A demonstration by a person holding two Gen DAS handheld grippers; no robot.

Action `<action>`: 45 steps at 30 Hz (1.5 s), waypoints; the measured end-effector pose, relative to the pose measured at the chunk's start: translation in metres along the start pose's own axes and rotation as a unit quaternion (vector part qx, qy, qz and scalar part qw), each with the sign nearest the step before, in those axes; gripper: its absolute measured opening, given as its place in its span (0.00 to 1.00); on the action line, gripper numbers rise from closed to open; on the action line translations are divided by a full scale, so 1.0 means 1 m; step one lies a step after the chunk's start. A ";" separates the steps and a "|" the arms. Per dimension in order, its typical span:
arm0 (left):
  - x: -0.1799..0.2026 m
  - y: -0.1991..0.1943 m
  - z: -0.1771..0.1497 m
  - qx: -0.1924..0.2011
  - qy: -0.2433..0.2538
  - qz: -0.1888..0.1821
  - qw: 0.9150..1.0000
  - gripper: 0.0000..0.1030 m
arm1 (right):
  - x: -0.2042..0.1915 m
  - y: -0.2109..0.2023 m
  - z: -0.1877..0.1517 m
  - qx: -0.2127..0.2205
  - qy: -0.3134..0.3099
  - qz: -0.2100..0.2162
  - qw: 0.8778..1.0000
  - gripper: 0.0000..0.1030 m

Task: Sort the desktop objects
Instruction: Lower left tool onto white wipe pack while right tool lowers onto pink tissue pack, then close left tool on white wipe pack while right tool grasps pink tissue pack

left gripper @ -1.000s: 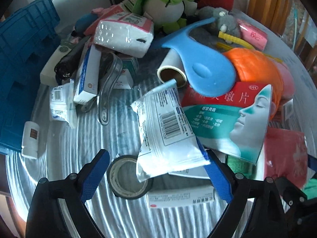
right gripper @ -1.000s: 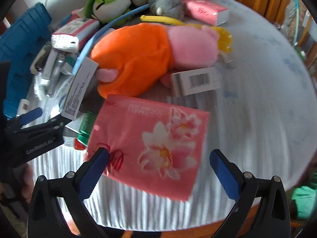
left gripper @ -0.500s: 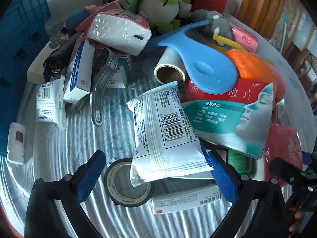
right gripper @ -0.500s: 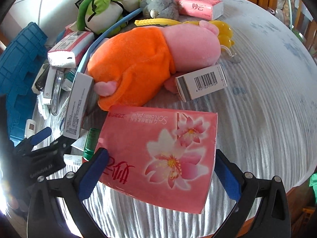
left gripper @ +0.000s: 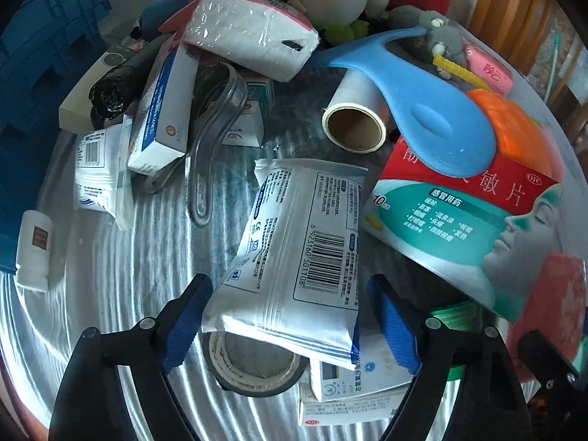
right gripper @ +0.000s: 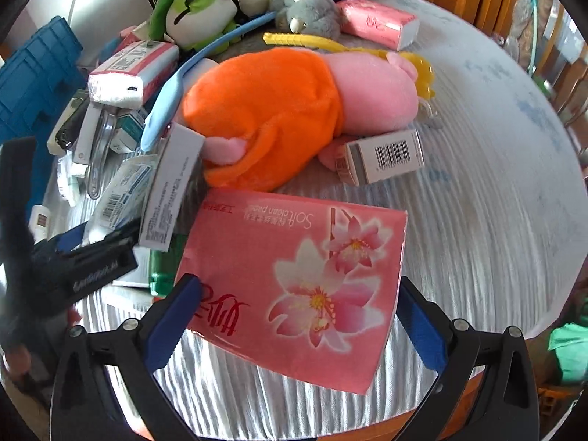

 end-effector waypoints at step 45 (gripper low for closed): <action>0.101 -0.058 -0.177 0.085 -0.386 0.192 0.898 0.59 | 0.041 0.036 -0.023 0.078 -0.551 0.229 0.798 1.00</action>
Point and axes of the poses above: each gripper's, at about its wrist camera, not at the fingertips, and y roughly the way its jaws point, x to its right, z to its top, the point moved 2 cm from there along y, roughly the way its jaws point, and after that the axes turned 15 degrees about -y, right-handed, at the moved point
